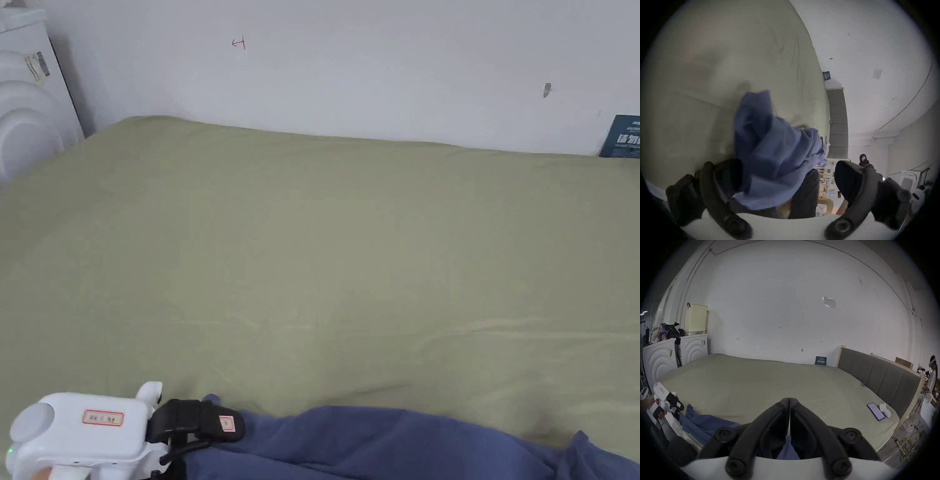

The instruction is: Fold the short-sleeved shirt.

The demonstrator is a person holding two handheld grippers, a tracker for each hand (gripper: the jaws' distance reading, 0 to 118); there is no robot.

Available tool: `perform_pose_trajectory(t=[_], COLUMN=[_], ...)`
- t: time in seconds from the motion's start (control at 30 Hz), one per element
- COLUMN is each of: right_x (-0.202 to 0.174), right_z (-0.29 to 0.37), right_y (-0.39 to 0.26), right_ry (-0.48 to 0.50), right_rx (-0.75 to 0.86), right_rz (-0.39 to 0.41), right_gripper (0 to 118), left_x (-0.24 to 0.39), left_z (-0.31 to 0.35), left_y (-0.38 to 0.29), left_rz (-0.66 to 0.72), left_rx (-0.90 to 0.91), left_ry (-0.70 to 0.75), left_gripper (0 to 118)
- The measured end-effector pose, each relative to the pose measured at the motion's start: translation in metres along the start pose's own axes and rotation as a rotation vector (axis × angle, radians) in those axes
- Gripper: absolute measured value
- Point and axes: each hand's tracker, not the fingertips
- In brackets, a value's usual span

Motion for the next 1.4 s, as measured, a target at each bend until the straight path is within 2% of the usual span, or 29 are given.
perform_pose_trajectory(t=[0.13,0.17,0.2,0.23,0.27,0.3,0.37,0.57,0.73,0.87,1.03,1.2,1.4], right_x=[-0.001,0.000,0.001,0.002,0.003,0.004,0.007,0.016,0.021,0.021,0.029,0.041,0.055], right_z=[0.002,0.002,0.003,0.003,0.003,0.004,0.006,0.010,0.011,0.013,0.024,0.034,0.038], right_y=[0.001,0.002,0.002,0.003,0.004,0.004,0.006,0.010,0.011,0.010,0.010,0.007,0.000], right_ry=[-0.001,0.001,0.002,0.001,0.001,0.001,0.000,-0.008,0.004,0.012,0.011,-0.013,-0.037], right_rx=[0.004,0.006,0.008,0.010,0.010,0.013,0.018,0.041,0.058,0.061,0.068,0.066,0.053], right_rz=[0.007,0.007,0.004,0.002,0.002,0.002,-0.002,-0.016,-0.049,-0.042,-0.055,-0.056,-0.073], right_gripper=[6,6,6,6,6,6,6,6,6,6,6,6,6], left_x=[-0.014,-0.021,-0.021,-0.022,-0.016,-0.016,-0.024,0.018,0.036,0.070,0.138,0.198,0.213], left_z=[-0.017,-0.016,-0.014,-0.010,-0.012,-0.013,-0.012,0.020,0.080,0.095,0.067,0.011,-0.081], left_y=[0.009,0.015,0.017,0.019,0.019,0.018,0.019,-0.004,-0.022,-0.036,-0.054,-0.067,-0.072], left_rz=[0.021,0.025,0.021,0.008,-0.010,-0.012,0.035,0.013,-0.005,-0.080,-0.249,-0.392,-0.512], left_rx=[0.014,0.017,0.023,0.057,0.070,0.068,0.054,0.128,0.244,0.269,0.269,0.205,0.074], left_ry=[-0.059,-0.058,-0.053,0.036,0.142,0.163,0.086,0.112,0.203,0.272,0.348,0.480,0.591], left_gripper=[112,101,72,11,11,11,11,11,11,11,11,11,11])
